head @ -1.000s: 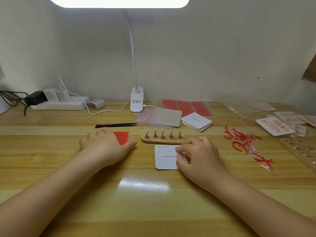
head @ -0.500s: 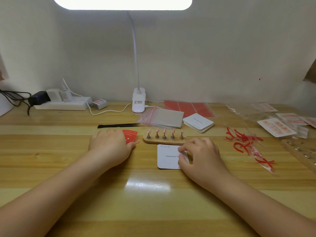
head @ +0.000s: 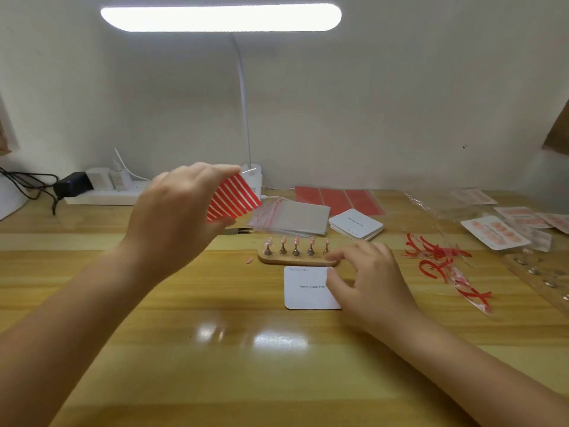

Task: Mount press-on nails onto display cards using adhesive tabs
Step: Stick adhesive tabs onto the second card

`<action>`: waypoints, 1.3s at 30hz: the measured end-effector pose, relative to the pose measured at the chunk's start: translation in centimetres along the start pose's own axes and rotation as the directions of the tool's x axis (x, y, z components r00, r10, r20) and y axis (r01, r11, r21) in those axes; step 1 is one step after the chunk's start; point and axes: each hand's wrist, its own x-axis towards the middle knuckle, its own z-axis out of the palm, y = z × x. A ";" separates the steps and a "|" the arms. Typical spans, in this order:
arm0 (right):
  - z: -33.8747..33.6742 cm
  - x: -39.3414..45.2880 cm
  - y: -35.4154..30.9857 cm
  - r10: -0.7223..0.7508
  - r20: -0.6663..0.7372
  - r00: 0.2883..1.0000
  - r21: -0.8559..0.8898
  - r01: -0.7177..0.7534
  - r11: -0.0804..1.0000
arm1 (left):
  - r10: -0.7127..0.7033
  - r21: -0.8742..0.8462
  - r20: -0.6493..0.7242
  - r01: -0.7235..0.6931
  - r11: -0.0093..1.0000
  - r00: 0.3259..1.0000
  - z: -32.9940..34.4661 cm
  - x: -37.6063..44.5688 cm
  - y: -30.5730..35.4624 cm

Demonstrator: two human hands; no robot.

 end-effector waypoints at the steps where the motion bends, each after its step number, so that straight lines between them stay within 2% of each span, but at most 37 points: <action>1: -0.7 0.1 -0.5 -0.021 -0.037 0.999 0.069 0.023 0.997 | 0.056 0.034 -0.025 -0.055 0.998 0.998 -0.5 0.1 0.3; 5: -3.9 0.4 -3.1 -0.117 -0.224 0.968 0.347 0.191 0.918 | 0.196 0.076 -0.145 -0.186 0.980 0.970 -1.6 0.0 2.3; 7: -5.3 0.4 -4.1 -0.148 -0.307 0.940 0.384 0.264 0.885 | 0.272 0.054 -0.184 -0.267 0.962 0.944 -1.7 -0.2 3.3; 9: -6.2 0.3 -4.8 -0.176 -0.349 0.921 0.344 0.300 0.890 | 0.340 0.041 -0.213 -0.339 0.940 0.916 -1.6 -0.5 4.4; 14: -6.6 0.4 -5.0 -0.262 -0.314 0.912 0.079 0.300 0.950 | 0.416 0.033 -0.227 -0.420 0.907 0.881 -1.2 -1.0 5.6; 20: -6.6 0.5 -4.7 -0.288 -0.282 0.915 0.122 0.332 0.935 | 0.409 -0.002 -0.164 -0.415 0.910 0.898 -0.6 -1.3 5.8; 25: -6.7 0.6 -4.5 -0.253 -0.202 0.946 0.221 0.295 0.929 | 0.435 -0.008 -0.121 -0.439 0.898 0.892 -0.3 -1.4 5.8; 28: -6.5 0.7 -4.4 -0.267 -0.188 0.945 0.213 0.305 0.928 | 0.435 0.007 -0.096 -0.437 0.900 0.895 -0.3 -1.4 5.8; 32: -6.1 0.5 -4.3 -0.294 -0.202 0.934 0.223 0.336 0.915 | 0.357 0.038 -0.114 -0.355 0.934 0.927 -0.4 -1.3 5.5; 35: -6.3 0.6 -4.4 -0.272 -0.207 0.940 0.294 0.325 0.899 | 0.202 0.107 -0.155 -0.186 0.977 0.967 -0.9 -0.8 4.4; 37: -6.5 0.8 -4.3 -0.198 -0.200 0.959 0.385 0.263 0.884 | 0.061 0.184 -0.132 -0.036 0.982 0.989 -1.2 -0.4 3.1; 39: -6.6 1.0 -4.2 -0.068 -0.162 0.984 0.514 0.143 0.845 | -0.102 0.254 -0.034 0.107 0.961 0.994 -1.3 -0.1 1.6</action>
